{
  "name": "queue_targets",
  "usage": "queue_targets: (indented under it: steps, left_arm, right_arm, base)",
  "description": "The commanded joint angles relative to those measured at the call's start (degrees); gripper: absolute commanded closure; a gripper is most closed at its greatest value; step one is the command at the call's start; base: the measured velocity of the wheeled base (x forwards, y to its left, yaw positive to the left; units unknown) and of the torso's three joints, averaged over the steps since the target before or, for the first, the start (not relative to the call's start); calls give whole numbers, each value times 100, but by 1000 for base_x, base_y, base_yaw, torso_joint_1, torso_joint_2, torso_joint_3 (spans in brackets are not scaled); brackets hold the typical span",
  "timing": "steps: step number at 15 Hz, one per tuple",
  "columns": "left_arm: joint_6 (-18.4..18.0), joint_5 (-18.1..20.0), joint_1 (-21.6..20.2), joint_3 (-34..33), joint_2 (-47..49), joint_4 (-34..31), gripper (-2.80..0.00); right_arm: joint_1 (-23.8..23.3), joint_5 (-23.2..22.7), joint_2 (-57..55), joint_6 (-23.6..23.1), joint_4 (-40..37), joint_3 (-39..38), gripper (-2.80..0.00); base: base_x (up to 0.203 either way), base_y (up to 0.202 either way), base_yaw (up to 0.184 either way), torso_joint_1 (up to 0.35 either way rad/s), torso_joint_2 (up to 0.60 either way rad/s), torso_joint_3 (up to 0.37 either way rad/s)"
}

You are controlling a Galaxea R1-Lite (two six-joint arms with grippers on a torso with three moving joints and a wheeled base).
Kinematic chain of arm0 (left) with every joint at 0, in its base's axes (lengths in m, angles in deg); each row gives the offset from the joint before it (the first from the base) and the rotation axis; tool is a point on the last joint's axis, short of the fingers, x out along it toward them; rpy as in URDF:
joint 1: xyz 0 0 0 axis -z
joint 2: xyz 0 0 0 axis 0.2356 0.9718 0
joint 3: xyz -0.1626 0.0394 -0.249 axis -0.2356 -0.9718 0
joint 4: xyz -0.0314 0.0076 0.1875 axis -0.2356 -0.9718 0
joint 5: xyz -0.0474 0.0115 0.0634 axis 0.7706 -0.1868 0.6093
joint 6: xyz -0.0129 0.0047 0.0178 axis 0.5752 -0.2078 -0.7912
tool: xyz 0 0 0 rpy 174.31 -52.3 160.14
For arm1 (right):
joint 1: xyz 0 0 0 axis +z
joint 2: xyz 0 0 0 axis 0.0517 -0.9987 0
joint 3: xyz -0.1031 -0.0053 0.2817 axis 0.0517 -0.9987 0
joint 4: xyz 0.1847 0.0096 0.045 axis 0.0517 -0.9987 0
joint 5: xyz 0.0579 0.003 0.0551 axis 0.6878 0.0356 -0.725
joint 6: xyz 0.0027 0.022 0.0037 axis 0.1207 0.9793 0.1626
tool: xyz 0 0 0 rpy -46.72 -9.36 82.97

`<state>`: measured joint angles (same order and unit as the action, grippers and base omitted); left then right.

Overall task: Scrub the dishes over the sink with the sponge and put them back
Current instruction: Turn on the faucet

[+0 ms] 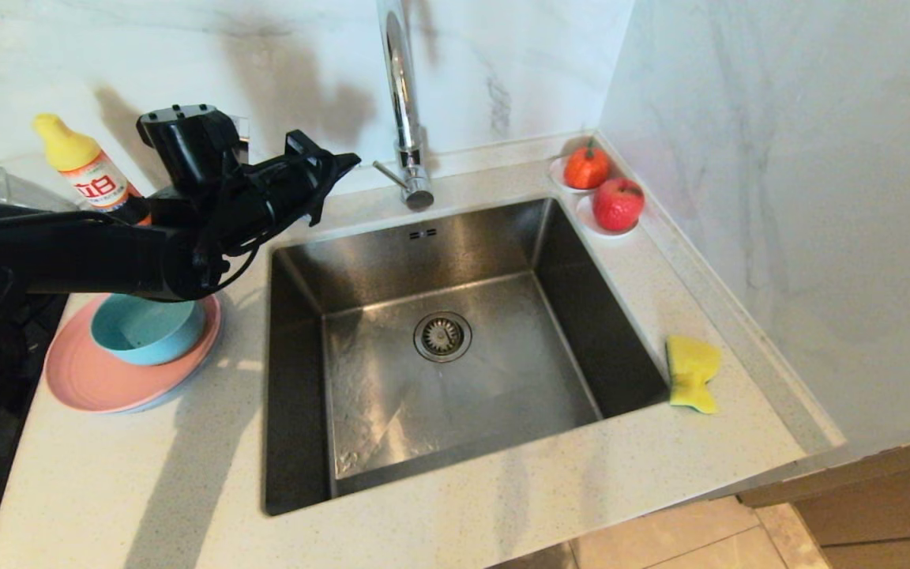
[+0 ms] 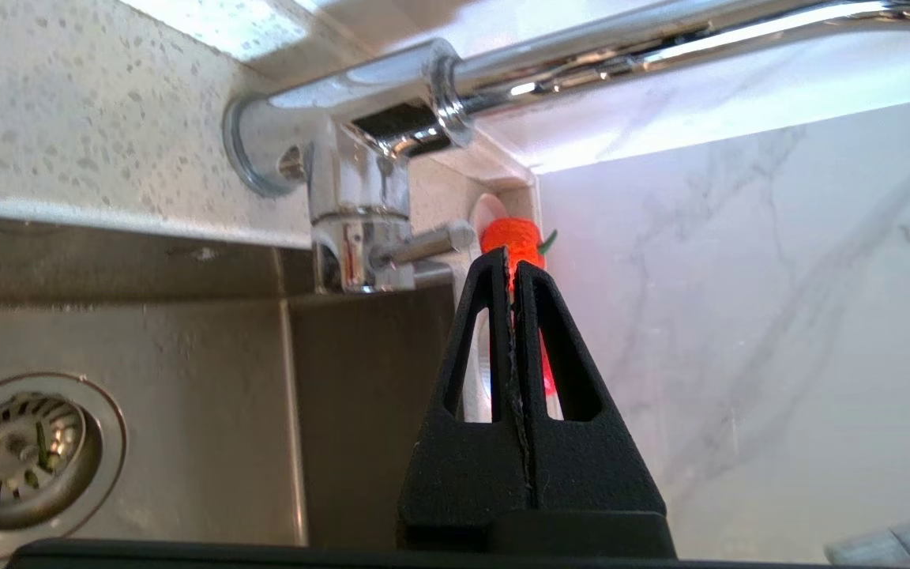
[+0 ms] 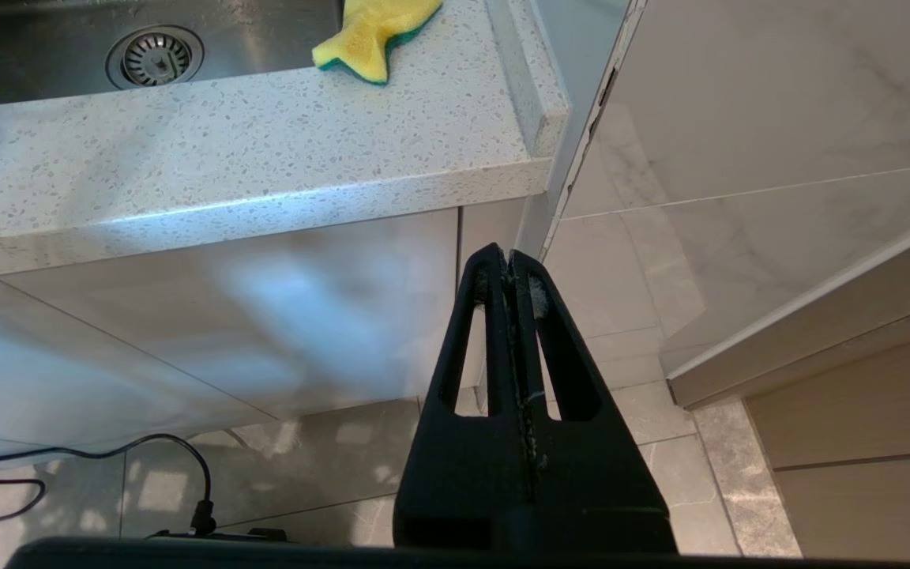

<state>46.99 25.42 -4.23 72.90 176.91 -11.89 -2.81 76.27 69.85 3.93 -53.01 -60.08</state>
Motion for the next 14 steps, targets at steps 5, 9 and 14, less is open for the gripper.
queue_targets:
  steps: [5,9,14]
  left_arm:
    - [21,-51,9,626,562,30,0]
    - [21,-43,11,810,673,31,0]
    - [21,-51,86,855,723,40,0]
  right_arm:
    - [2,-1,2,-1,4,-1,0]
    - [2,-1,2,-1,4,-1,0]
    - [2,-1,2,-1,4,-1,0]
  base:
    - [0,0,0,0,0,0]
    - [0,0,0,0,0,0]
    - [0,0,0,0,0,0]
